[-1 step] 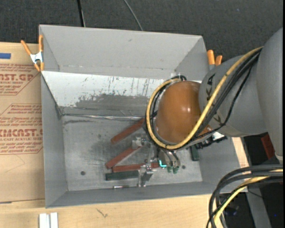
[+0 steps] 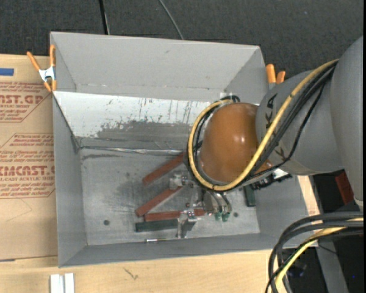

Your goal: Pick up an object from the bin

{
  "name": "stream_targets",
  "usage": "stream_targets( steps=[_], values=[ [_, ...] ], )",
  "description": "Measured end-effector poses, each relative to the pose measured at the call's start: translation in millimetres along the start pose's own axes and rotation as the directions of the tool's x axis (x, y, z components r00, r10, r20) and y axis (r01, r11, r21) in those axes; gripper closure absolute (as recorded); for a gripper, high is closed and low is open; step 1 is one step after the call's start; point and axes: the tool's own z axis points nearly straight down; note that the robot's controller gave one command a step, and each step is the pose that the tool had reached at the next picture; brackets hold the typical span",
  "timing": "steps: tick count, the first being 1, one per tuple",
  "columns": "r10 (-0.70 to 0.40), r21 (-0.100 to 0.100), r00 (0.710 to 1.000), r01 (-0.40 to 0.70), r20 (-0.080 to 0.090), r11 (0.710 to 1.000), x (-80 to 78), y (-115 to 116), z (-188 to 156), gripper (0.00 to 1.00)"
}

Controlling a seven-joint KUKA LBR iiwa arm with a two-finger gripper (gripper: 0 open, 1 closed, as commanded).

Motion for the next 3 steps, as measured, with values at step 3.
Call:
stream_targets(
  steps=[3],
  values=[
    [-0.055,0.001,0.998,0.055,0.010,0.999,-4.4,-22.9,-128.3,1.00]
  ],
)
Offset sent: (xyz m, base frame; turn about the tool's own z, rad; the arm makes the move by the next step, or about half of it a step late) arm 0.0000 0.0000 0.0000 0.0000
